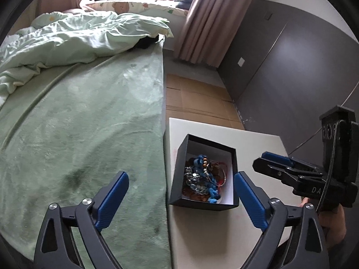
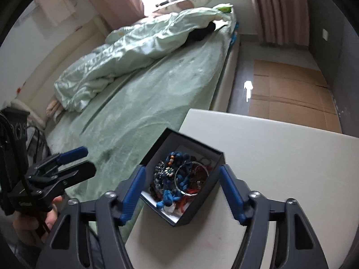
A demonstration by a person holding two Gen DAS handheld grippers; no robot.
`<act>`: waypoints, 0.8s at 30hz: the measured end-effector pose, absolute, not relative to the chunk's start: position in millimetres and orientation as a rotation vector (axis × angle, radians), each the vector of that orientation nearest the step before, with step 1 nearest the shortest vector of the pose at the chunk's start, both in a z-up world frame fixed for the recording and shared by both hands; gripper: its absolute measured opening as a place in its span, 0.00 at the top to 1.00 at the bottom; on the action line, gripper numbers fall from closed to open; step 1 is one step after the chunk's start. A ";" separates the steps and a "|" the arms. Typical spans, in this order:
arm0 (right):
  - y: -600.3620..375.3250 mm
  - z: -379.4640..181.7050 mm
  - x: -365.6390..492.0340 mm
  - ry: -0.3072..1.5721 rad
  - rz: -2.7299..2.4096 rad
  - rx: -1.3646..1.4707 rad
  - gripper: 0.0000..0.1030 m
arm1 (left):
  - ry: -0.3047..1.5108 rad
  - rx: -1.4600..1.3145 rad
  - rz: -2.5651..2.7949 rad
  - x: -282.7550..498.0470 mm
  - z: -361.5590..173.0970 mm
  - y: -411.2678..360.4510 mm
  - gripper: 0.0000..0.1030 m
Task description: Organize jewelry
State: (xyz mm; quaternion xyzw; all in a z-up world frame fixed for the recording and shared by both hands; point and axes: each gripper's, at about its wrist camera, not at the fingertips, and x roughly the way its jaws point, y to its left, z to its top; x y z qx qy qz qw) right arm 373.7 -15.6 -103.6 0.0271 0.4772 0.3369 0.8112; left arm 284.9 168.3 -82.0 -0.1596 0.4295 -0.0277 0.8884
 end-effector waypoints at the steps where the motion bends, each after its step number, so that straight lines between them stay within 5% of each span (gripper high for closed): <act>1: -20.5 -103.7 373.1 1.023 0.712 0.071 0.33 | 0.892 -0.331 -0.060 284.8 -81.6 166.6 0.06; 11: -66.4 -104.6 348.8 1.015 0.608 0.137 0.33 | 0.904 -0.267 -0.127 277.6 -83.1 128.4 0.02; 24: -129.1 -85.2 293.0 0.926 0.441 0.173 0.08 | 0.859 -0.195 -0.141 245.7 -60.9 90.5 0.00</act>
